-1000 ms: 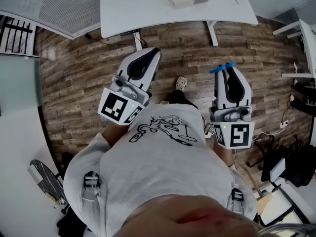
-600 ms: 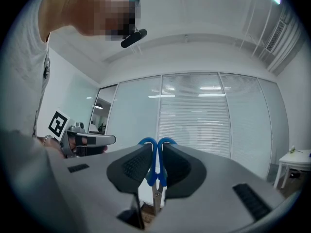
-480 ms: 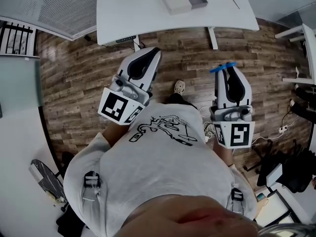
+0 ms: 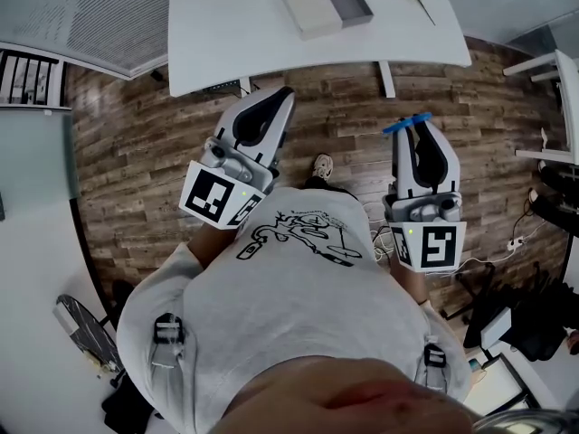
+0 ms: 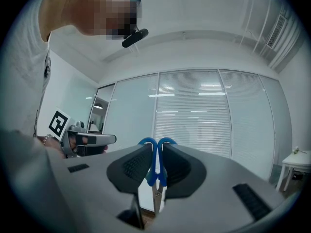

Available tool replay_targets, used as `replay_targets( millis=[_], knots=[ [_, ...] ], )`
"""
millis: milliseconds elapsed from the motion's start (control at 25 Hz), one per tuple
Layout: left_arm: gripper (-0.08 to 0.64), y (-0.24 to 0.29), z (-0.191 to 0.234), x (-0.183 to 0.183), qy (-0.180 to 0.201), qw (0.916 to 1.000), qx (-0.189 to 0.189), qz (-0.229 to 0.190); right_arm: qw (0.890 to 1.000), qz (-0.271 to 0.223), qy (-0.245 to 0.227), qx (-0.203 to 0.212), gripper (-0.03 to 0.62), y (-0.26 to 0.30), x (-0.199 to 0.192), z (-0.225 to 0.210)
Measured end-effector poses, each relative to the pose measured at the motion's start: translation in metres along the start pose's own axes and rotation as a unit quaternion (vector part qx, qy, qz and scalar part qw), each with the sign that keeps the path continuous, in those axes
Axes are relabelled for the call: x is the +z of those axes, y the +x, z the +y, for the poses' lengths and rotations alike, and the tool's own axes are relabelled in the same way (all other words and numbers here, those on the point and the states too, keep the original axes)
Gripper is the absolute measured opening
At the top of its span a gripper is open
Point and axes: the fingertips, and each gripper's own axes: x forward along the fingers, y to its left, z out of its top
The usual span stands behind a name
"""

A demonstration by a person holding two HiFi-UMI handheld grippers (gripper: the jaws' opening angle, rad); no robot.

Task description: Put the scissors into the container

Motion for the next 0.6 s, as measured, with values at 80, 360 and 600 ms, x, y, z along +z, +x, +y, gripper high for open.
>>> replay_targets(
  millis=[80,360,600],
  knots=[
    [0.020,0.011,0.003,-0.002,0.000,1.0000,0.003,0.001,1.000,0.001,0.000,0.002,0.078,0.007,-0.002,-0.010],
    [0.020,0.048,0.014,-0.006,0.003,0.9999,0.010,0.005,1.000,0.001,0.003,0.009,0.078,0.032,-0.007,-0.043],
    [0.020,0.087,0.019,-0.010,0.006,0.9999,0.015,0.006,1.000,-0.003,0.003,0.015,0.078,0.050,-0.010,-0.078]
  ],
)
